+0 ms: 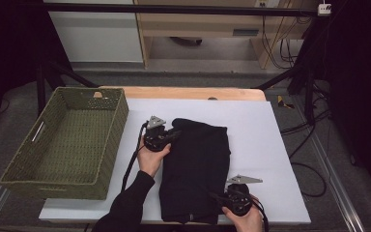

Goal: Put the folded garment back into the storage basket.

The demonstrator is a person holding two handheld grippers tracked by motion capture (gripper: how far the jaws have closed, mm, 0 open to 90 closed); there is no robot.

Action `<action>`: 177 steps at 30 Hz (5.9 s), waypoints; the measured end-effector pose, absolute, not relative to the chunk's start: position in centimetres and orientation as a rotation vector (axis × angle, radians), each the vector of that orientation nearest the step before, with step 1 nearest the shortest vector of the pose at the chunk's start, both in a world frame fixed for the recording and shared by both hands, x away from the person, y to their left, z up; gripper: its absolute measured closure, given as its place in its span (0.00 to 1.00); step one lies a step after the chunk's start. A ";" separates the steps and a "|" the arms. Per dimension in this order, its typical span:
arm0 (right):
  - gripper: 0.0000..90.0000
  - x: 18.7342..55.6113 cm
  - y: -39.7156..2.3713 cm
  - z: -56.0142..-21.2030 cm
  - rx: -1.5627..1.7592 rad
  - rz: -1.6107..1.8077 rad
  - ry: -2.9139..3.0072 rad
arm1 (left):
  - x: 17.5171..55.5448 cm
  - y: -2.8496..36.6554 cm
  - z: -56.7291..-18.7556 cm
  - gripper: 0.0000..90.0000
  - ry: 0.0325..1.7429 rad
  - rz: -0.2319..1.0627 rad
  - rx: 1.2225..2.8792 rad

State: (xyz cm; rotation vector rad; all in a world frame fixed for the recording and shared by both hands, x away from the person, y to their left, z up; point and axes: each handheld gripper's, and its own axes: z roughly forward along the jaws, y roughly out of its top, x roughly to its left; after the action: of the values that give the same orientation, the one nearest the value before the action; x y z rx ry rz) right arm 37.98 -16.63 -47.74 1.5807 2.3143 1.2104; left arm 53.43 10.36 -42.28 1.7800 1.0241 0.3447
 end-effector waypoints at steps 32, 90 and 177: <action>0.82 37.6 -17.0 -47.0 1.528 1.282 2.266 | 51.0 8.6 -37.2 0.83 0.857 0.422 1.757; 0.81 40.0 -15.6 -41.4 1.246 1.511 2.088 | 49.8 10.2 -25.9 0.83 0.730 0.620 1.732; 0.80 44.6 6.8 -35.1 0.993 1.804 2.048 | 49.5 31.2 -16.2 0.82 0.923 0.993 1.681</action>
State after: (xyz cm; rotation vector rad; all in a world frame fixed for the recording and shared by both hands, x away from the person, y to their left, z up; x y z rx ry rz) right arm 44.56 6.83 -35.13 0.9932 2.0484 1.8045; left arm 49.50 31.23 -16.16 1.6807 0.9228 0.9927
